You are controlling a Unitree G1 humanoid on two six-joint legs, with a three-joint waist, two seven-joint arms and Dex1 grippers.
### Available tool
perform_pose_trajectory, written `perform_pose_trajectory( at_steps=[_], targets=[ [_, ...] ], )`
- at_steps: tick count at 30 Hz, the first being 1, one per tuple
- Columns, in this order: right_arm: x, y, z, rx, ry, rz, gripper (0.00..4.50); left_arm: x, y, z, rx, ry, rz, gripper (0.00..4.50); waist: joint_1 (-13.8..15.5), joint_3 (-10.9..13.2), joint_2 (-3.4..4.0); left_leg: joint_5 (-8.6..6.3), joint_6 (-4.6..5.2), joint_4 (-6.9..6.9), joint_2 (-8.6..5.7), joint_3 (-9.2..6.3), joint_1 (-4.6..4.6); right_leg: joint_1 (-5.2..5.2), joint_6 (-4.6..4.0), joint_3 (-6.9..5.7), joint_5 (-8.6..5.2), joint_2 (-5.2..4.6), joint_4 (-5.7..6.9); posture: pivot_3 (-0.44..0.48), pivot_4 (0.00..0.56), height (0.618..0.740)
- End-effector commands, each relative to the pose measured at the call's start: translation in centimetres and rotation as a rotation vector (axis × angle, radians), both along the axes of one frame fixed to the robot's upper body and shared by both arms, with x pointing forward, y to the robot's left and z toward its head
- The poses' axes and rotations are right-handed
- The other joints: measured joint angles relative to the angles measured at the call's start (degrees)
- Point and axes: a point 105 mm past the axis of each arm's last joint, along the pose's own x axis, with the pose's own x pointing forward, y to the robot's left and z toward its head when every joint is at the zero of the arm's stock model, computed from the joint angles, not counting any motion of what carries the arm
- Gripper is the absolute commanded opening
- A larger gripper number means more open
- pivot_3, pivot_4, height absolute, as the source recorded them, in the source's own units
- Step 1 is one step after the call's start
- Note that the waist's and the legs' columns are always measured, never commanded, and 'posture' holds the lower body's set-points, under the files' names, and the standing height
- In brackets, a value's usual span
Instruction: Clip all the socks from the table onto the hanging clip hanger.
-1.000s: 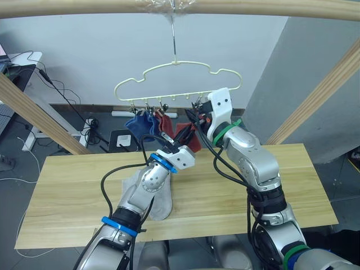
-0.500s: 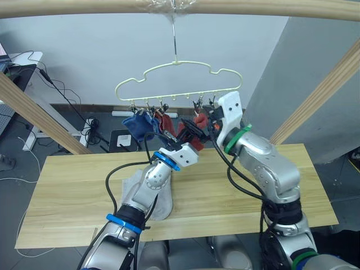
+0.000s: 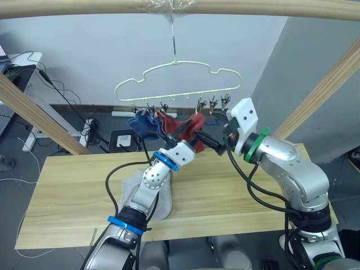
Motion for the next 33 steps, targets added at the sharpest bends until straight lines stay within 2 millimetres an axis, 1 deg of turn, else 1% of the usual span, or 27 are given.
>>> perform_pose_trajectory(
  at_steps=[1, 3, 6, 10, 13, 16, 17, 18, 22, 23, 27, 33],
  targets=[
    [-0.4, -0.4, 1.4, 0.017, -0.074, -0.01, 4.27, -1.0, 0.2, 1.0, -0.021, -0.009, -0.053, 3.05, 0.0, 0.0, 0.0, 0.0, 0.0, 0.0, 0.0, 0.0, 0.0, 0.0, 0.0, 0.0, 0.0, 0.0, 0.0, -0.17, 0.25, 0.74],
    [-0.4, -0.6, 1.4, 0.013, -0.082, -0.025, 4.27, -1.7, 0.4, 0.9, -0.024, 0.025, -0.096, 3.05, 0.0, 0.0, 0.0, 0.0, 0.0, -0.01, 0.01, 0.0, 0.0, 0.0, 0.0, 0.0, 0.0, 0.01, 0.0, -0.17, 0.251, 0.74],
    [-0.1, -1.1, 1.4, -0.003, -0.106, -0.063, 4.27, -2.5, 1.2, 1.5, -0.032, 0.073, -0.155, 3.05, 0.0, 0.0, 0.0, 0.0, 0.0, 0.0, 0.01, 0.0, 0.01, 0.0, 0.0, 0.0, 0.0, 0.0, 0.01, -0.164, 0.251, 0.74],
    [0.6, -1.9, 1.2, -0.024, -0.151, -0.151, 4.27, -3.1, 2.6, 3.1, -0.064, 0.158, -0.218, 3.05, 0.0, 0.0, 0.0, 0.0, 0.0, 0.01, 0.01, 0.0, 0.02, 0.0, 0.1, 0.0, -0.06, 0.0, 0.03, -0.155, 0.252, 0.74],
    [1.1, -2.2, 1.0, 0.005, -0.146, -0.197, 4.27, -3.1, 4.0, 4.5, -0.081, 0.213, -0.23, 3.05, 0.0, 0.0, 0.0, 0.0, 0.0, 0.01, 0.02, 0.0, 0.02, 0.0, 0.19, 0.0, -0.11, 0.01, 0.02, -0.145, 0.25, 0.74],
    [1.7, -2.4, 0.9, 0.038, -0.135, -0.244, 3.65, -3.0, 4.8, 5.8, -0.084, 0.242, -0.237, 3.08, 0.0, 0.0, 0.0, 0.0, 0.0, 0.0, 0.02, -0.01, 0.02, 0.0, 0.18, 0.01, -0.11, 0.02, 0.02, -0.14, 0.25, 0.74],
    [1.8, -2.4, 0.9, 0.046, -0.133, -0.252, 3.27, -3.0, 4.9, 6.0, -0.082, 0.248, -0.24, 3.08, 0.0, 0.0, 0.0, 0.0, 0.0, 0.0, 0.02, -0.01, 0.02, 0.0, 0.18, 0.0, -0.11, 0.02, 0.02, -0.138, 0.249, 0.74],
    [1.9, -2.4, 0.9, 0.055, -0.131, -0.257, 2.99, -3.1, 5.0, 6.2, -0.08, 0.252, -0.242, 3.08, 0.0, 0.0, 0.0, 0.0, 0.0, 0.0, 0.02, -0.01, 0.01, 0.0, 0.18, 0.0, -0.11, 0.02, 0.0, -0.138, 0.249, 0.74],
    [2.4, -2.0, 0.9, 0.083, -0.116, -0.273, 1.43, -3.1, 5.0, 6.9, -0.073, 0.258, -0.247, 3.08, 0.1, 0.0, 0.0, 0.0, 0.0, -0.01, 0.02, 0.0, 0.0, 0.0, 0.1, 0.01, -0.06, 0.01, -0.05, -0.135, 0.246, 0.74],
    [2.6, -1.9, 0.9, 0.089, -0.112, -0.278, 1.14, -3.1, 4.9, 7.0, -0.07, 0.26, -0.251, 3.08, 0.1, 0.0, 0.0, 0.0, 0.0, -0.01, 0.02, 0.0, 0.0, 0.0, 0.02, 0.0, -0.02, 0.01, -0.04, -0.135, 0.246, 0.74],
    [3.0, -1.4, 1.0, 0.104, -0.106, -0.288, 1.14, -3.4, 4.8, 7.0, -0.04, 0.278, -0.281, 3.08, 0.0, 0.0, 0.0, 0.0, 0.0, -0.01, 0.02, -0.01, 0.01, -0.01, 0.02, 0.0, -0.02, 0.01, -0.03, -0.132, 0.244, 0.74],
    [3.9, -1.1, 1.0, 0.128, -0.087, -0.312, 1.14, -3.2, 5.4, 6.8, -0.01, 0.286, -0.275, 3.08, 0.1, 0.0, 0.0, 0.0, 0.0, -0.01, 0.03, 0.0, 0.0, -0.03, 0.01, 0.01, -0.01, 0.02, -0.02, -0.124, 0.239, 0.74]
  ],
)
